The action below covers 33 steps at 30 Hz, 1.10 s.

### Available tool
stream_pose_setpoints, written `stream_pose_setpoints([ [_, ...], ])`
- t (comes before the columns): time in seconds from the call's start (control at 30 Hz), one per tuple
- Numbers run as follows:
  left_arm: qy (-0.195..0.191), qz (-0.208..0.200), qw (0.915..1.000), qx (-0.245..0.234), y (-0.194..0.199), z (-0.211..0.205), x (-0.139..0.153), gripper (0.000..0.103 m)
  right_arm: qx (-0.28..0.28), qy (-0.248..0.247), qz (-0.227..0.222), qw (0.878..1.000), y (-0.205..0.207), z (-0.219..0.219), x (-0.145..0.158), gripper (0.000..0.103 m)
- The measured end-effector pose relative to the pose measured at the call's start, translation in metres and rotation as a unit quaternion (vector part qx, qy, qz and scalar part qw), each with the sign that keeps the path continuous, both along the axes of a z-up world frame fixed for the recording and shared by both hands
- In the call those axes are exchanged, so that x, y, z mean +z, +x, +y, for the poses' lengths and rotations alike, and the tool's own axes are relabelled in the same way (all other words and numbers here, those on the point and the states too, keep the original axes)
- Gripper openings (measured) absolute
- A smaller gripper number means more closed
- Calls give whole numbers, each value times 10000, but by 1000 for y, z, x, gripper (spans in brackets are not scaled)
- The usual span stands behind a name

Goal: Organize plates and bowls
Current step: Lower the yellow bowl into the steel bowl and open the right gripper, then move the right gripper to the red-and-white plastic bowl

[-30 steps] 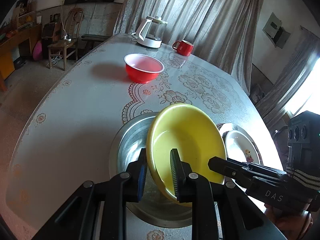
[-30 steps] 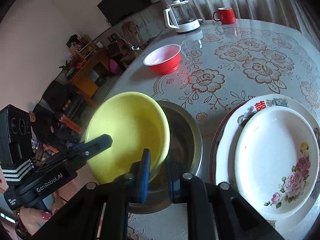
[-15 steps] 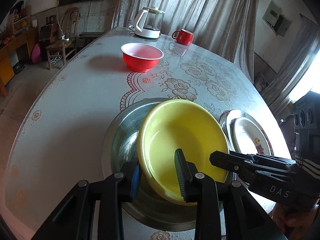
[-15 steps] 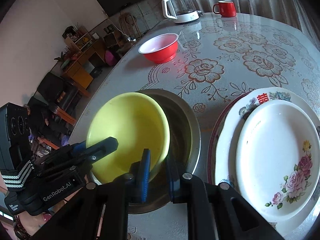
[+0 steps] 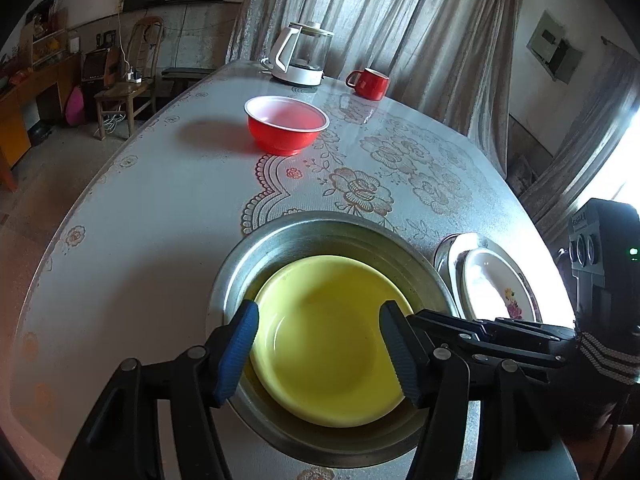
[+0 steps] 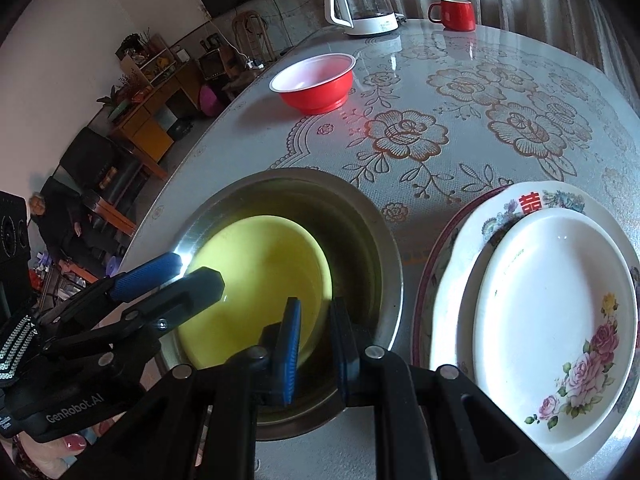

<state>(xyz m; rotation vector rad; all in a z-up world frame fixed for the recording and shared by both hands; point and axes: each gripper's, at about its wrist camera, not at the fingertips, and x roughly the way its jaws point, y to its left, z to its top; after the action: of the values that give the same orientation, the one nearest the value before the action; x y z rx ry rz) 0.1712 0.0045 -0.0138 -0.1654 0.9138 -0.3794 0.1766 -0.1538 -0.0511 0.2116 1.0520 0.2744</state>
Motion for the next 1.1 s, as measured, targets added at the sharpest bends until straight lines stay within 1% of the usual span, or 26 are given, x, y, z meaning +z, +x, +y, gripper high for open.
stream_pose_setpoints([
  [0.03, -37, -16, 10000, 44, -1, 3, 1, 65, -14, 0, -16, 10000, 0, 0, 0, 14],
  [0.1, -106, -43, 9998, 158, -1, 10, 4, 71, -63, -23, -63, 10000, 1, 0, 0, 14],
  [0.2, -179, -141, 9991, 356, -3, 22, 10, 73, -103, -59, -109, 9999, 2, -1, 1, 14],
  [0.33, -136, -286, 9974, 645, -6, 39, 15, 77, -73, -66, -224, 9997, -1, 1, 4, 15],
  [0.43, -137, -285, 9967, 750, -4, 48, 15, 78, 27, -270, -268, 9993, 0, 7, 4, 15],
  [0.53, -171, -224, 9959, 860, -4, 56, 11, 79, 86, -442, -220, 9987, 4, 11, 1, 15],
  [0.63, -150, -187, 9950, 966, -4, 62, 8, 81, 125, -687, -304, 9971, 6, 17, 2, 15],
  [0.67, -143, -170, 9950, 970, -4, 62, 7, 82, 112, -748, -341, 9966, 6, 19, 3, 16],
  [0.7, -129, -163, 9949, 983, -4, 63, 6, 83, 101, -804, -411, 9959, 4, 20, 6, 20],
  [0.73, -109, -162, 9948, 1004, -4, 63, 5, 84, 102, -853, -506, 9950, 3, 21, 9, 21],
  [0.8, -105, -143, 9947, 1016, -3, 65, 3, 85, 93, -949, -673, 9932, -1, 22, 15, 21],
  [0.97, -204, 20, 9935, 1122, 1, 71, -6, 86, 231, -793, -839, 9930, -7, 23, 29, 22],
  [1.1, -207, 96, 9929, 1165, 4, 74, -9, 86, 233, -611, -824, 9945, -7, 20, 34, 22],
])
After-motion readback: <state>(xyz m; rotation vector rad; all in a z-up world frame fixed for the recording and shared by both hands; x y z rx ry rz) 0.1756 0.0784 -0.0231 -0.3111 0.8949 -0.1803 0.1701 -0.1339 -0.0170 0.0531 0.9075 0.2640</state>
